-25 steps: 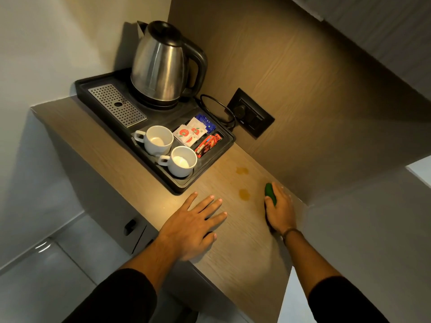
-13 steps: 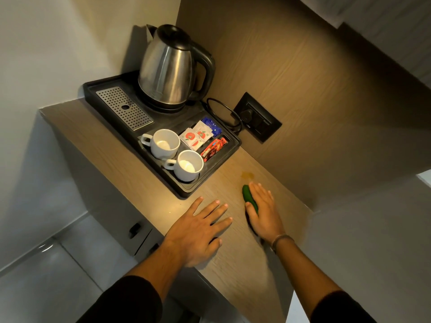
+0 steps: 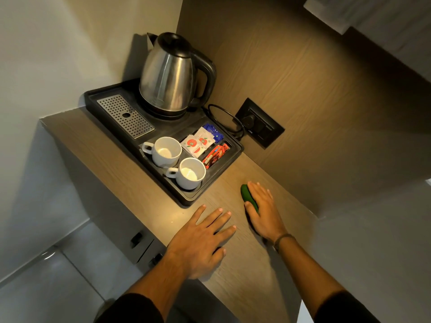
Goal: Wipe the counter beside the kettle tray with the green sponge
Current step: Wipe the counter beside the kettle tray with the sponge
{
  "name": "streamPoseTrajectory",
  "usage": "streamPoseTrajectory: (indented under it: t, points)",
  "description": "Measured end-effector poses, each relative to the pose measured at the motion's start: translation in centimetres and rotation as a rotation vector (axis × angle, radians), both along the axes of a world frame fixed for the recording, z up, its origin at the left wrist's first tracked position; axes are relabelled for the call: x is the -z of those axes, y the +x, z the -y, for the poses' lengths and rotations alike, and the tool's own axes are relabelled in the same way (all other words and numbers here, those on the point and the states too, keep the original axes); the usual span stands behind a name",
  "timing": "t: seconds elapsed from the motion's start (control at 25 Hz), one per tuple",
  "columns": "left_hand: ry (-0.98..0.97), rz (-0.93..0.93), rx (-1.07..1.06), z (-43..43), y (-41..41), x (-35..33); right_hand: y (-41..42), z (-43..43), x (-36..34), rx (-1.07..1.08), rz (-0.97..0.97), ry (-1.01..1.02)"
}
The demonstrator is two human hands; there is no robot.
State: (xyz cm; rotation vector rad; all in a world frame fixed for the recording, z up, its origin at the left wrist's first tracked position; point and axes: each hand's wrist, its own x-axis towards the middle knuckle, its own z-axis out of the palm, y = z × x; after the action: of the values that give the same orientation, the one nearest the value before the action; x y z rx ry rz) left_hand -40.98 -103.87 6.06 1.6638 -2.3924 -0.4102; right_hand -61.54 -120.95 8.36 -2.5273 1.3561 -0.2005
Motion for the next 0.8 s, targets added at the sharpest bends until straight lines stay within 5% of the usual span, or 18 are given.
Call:
streamPoseTrajectory:
  t: [0.12, 0.28, 0.4, 0.56, 0.8]
  points:
    - [0.014, 0.009, 0.005, 0.0, 0.1, -0.2, -4.5, -0.7, -0.5, 0.036, 0.006, -0.011]
    - [0.008, 0.008, 0.0, 0.0, 0.0, -0.2, 0.8, 5.4, -1.7, 0.264, 0.015, 0.026]
    - [0.013, -0.001, 0.007, -0.1, -0.1, -0.4, 3.9, 3.3, -1.1, 0.096, 0.021, 0.017]
    - [0.031, 0.006, 0.021, 0.1, 0.3, -1.0, -2.0, -3.1, -0.4, -0.065, -0.002, -0.003]
    - [0.029, 0.025, 0.027, -0.1, 0.1, -1.0, 4.1, 3.9, -1.8, 0.264, -0.012, 0.011]
